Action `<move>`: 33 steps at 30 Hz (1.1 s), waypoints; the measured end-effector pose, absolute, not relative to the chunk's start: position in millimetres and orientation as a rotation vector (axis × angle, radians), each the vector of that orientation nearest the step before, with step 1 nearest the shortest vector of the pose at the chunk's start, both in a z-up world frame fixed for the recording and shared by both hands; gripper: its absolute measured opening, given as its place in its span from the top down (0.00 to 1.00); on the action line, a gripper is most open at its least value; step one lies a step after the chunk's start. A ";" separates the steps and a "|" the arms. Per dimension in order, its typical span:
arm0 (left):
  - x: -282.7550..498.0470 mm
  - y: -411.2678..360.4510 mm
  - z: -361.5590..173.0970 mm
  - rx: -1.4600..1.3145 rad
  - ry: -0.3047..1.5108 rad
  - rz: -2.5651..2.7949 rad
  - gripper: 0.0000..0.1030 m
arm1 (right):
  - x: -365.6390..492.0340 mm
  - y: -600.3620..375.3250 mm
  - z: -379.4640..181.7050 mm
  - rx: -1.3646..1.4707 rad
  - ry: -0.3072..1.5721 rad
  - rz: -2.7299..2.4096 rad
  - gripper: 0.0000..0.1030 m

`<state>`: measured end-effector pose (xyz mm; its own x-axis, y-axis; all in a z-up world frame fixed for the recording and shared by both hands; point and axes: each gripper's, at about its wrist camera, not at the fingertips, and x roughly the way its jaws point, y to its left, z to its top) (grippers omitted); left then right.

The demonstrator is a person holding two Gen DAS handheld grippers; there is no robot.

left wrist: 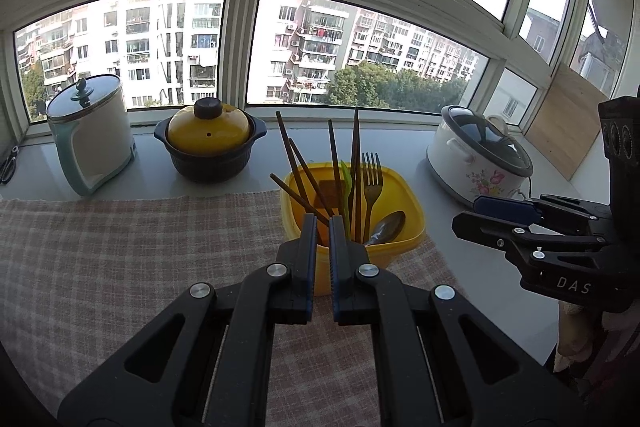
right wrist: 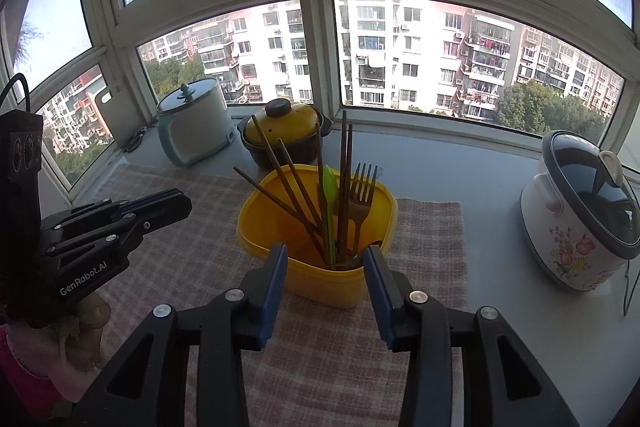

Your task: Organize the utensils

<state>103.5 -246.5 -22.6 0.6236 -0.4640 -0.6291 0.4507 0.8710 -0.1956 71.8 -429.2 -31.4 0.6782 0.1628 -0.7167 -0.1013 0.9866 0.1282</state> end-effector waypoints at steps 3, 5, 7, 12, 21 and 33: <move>93.3 -242.6 -18.8 -0.015 0.720 -0.528 0.97 | 63.2 -424.2 -30.5 0.068 0.803 0.135 0.52; 86.5 -239.5 -17.0 -0.012 0.718 -0.531 0.96 | 57.0 -420.1 -29.1 0.055 0.795 0.126 0.51; 79.5 -236.7 -15.1 -0.007 0.713 -0.527 0.80 | 51.1 -416.9 -27.2 0.049 0.785 0.119 0.48; 61.7 -229.1 -9.0 0.011 0.686 -0.499 0.44 | 35.4 -411.1 -21.2 0.048 0.746 0.092 0.23; 40.5 -222.3 -3.1 0.084 0.660 -0.446 0.20 | 22.3 -403.0 -15.4 0.021 0.707 0.056 0.10; 34.3 -214.5 -9.2 0.142 0.687 -0.345 0.07 | 14.3 -403.4 -18.2 0.020 0.697 0.019 0.00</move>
